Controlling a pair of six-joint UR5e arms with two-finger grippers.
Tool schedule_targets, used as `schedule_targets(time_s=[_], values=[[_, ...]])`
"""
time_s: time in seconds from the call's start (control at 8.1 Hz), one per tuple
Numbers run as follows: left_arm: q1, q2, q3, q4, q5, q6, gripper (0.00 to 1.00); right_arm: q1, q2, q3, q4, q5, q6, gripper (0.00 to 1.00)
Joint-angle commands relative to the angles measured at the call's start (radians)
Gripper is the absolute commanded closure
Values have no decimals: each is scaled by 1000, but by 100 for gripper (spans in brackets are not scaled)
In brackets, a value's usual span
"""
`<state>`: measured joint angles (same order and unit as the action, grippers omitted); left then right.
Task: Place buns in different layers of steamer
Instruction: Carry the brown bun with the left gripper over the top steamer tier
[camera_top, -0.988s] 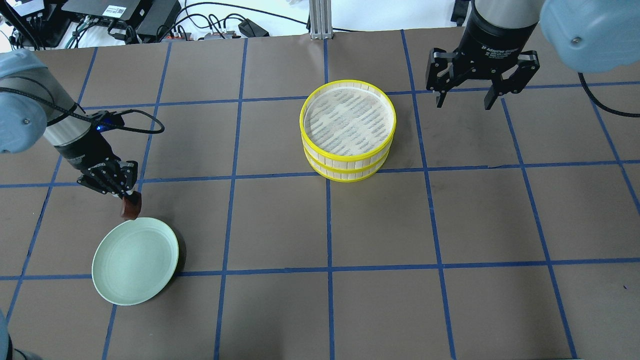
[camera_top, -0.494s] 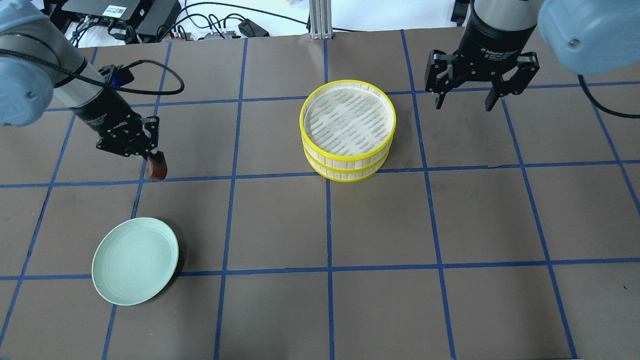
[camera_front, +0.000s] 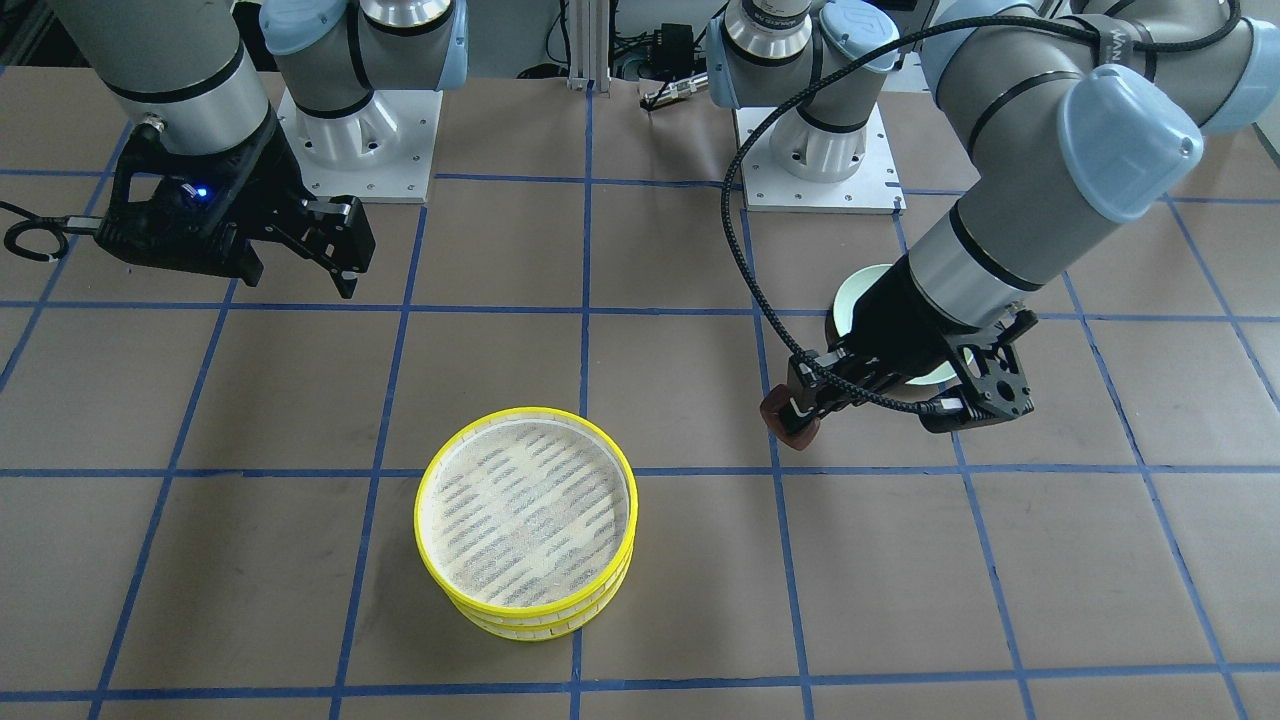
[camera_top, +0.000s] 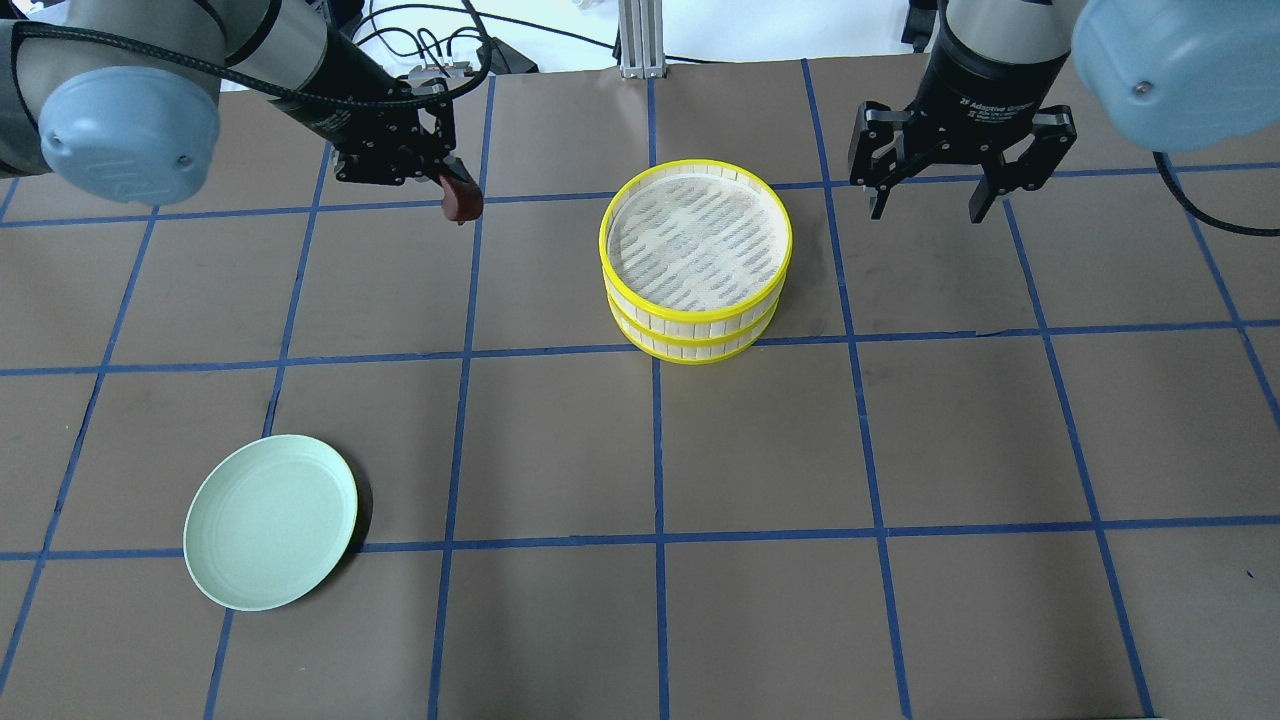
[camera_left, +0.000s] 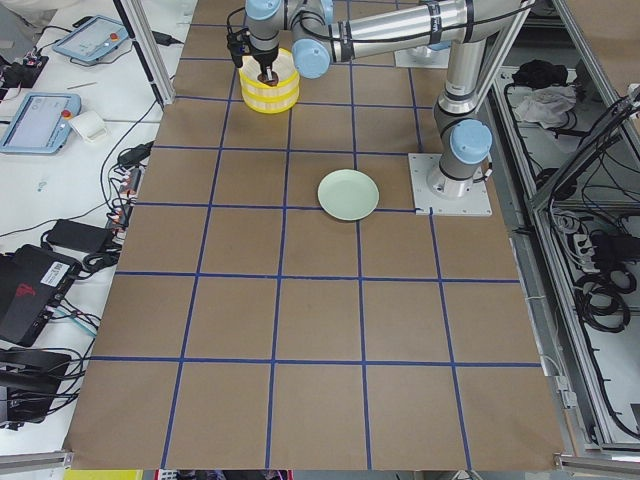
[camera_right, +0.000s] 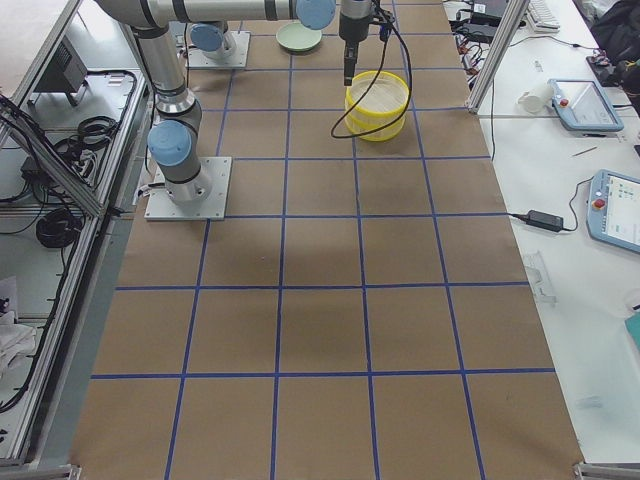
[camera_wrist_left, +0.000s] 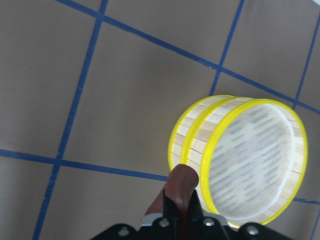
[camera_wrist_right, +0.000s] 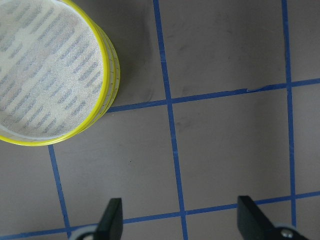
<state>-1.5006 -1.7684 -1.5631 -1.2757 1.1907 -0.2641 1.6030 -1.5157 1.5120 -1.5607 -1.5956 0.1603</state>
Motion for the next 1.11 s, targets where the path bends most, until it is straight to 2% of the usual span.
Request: schedule_targets(time_s=[0.0, 0.37, 0.62, 0.99], values=[[-50, -29, 0, 129, -139, -85, 100, 0, 0, 0, -4, -1, -19, 17], [-146, -149, 0, 315, -158, -199, 100, 0, 2, 0, -5, -1, -50, 17], [-187, -193, -2, 322, -183, -306, 100, 0, 3, 0, -5, -1, -51, 17], [-231, -238, -2, 325, -186, -334, 100, -2, 3, 0, -7, -1, -51, 17]])
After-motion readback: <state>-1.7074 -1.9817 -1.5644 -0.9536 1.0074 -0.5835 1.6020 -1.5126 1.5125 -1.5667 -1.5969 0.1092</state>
